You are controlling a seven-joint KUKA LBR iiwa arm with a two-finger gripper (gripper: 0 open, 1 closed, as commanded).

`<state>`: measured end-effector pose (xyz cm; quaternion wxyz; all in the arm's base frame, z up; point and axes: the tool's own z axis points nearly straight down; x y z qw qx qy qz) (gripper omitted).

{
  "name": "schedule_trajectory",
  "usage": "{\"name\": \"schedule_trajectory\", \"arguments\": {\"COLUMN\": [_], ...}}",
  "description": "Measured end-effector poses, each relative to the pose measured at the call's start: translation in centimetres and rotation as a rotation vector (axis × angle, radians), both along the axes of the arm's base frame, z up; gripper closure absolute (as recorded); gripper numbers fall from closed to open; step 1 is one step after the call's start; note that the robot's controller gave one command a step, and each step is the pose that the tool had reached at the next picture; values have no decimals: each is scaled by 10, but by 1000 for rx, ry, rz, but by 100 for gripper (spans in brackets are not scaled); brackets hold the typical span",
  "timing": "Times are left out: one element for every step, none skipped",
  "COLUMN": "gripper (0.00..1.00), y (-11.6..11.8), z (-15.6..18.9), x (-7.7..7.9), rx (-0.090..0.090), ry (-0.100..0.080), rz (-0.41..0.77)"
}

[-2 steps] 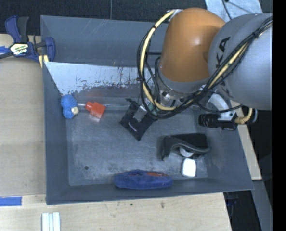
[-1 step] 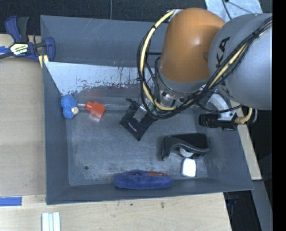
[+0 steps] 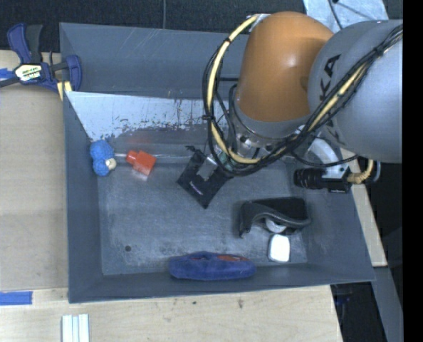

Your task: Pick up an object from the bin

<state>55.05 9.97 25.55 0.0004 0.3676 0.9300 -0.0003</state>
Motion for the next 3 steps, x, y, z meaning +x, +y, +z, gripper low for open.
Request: {"name": "schedule_trajectory", "arguments": {"gripper": [100,100,100], "y": [0,3,-15], "z": [0,-186,27], "x": [0,7,10], "rx": [0,-1,2], "ry": [0,2,-10], "rz": [0,-104,-90]}}
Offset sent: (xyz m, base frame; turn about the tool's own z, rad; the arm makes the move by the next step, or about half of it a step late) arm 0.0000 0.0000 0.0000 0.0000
